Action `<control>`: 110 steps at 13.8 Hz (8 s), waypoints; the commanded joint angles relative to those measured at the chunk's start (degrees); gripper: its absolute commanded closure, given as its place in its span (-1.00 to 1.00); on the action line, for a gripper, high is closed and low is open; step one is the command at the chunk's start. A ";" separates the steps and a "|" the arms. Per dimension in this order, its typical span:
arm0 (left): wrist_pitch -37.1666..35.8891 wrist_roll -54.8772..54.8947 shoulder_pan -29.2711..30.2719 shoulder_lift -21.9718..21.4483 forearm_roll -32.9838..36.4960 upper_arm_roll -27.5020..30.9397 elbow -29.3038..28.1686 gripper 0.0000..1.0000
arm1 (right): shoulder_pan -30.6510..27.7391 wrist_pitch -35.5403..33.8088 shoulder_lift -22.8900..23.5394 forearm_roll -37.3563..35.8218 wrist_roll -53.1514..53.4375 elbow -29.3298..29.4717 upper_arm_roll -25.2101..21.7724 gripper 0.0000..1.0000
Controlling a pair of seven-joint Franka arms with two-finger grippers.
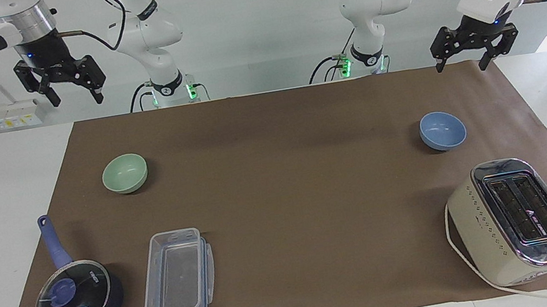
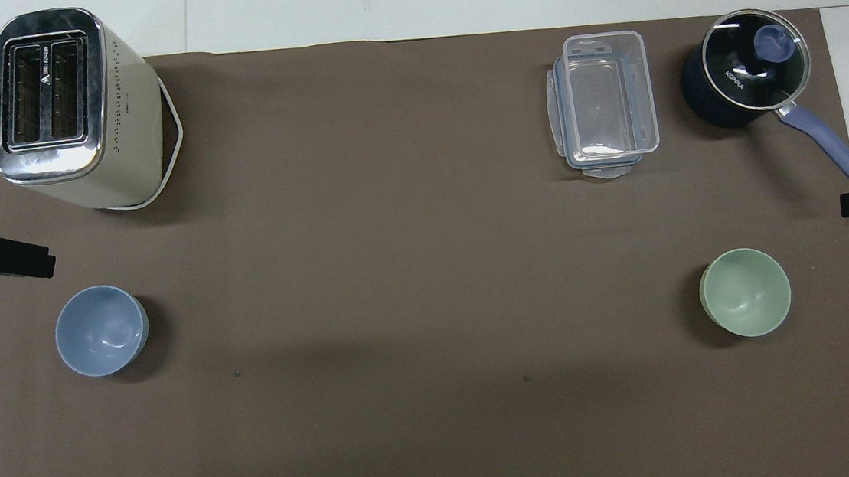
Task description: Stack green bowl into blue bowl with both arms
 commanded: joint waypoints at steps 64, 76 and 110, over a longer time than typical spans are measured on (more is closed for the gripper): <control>42.60 22.40 17.67 1.91 -12.38 1.72 -43.63 0.66 | -0.61 -0.32 -0.83 -0.15 -1.02 -0.82 0.26 -1.00; 33.63 17.94 11.19 -3.71 -12.38 1.36 -40.29 1.00 | -0.61 -0.06 -0.83 -0.24 -1.28 -0.91 0.26 -1.00; 36.38 -18.59 -20.41 -1.59 -11.33 1.72 -30.90 -1.00 | -14.58 44.94 8.65 1.87 -23.52 -43.63 -0.71 -1.00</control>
